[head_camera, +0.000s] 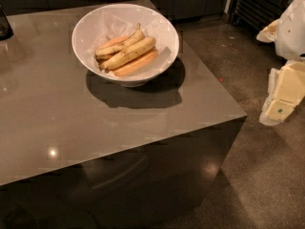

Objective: Pick banana from white bowl

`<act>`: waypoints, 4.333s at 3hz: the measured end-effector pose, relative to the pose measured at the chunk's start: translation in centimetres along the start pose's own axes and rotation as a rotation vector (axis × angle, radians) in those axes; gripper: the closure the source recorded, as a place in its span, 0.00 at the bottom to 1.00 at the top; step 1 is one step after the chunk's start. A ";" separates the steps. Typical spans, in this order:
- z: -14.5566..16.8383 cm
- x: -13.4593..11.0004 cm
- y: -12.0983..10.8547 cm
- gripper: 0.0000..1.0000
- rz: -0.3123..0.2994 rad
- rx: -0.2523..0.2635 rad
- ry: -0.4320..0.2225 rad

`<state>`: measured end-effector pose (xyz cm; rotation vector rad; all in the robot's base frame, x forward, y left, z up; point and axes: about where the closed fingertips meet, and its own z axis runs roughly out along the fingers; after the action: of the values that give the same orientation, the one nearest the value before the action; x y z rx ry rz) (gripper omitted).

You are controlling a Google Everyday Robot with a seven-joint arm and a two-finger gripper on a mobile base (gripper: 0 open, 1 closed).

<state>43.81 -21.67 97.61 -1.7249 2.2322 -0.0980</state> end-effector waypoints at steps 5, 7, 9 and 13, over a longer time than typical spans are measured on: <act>-0.5 -11.1 -7.3 0.00 -0.267 0.024 -0.011; 2.3 -15.5 -9.3 0.00 -0.304 -0.023 -0.083; 4.3 -19.8 -10.5 0.00 -0.385 -0.055 -0.092; 7.6 -23.2 -13.7 0.00 -0.414 -0.079 -0.100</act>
Offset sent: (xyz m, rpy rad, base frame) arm 0.0724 0.0702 0.0386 -0.0570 0.0361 0.2214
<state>63.93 -2.18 98.55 -2.1600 1.8028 -0.0154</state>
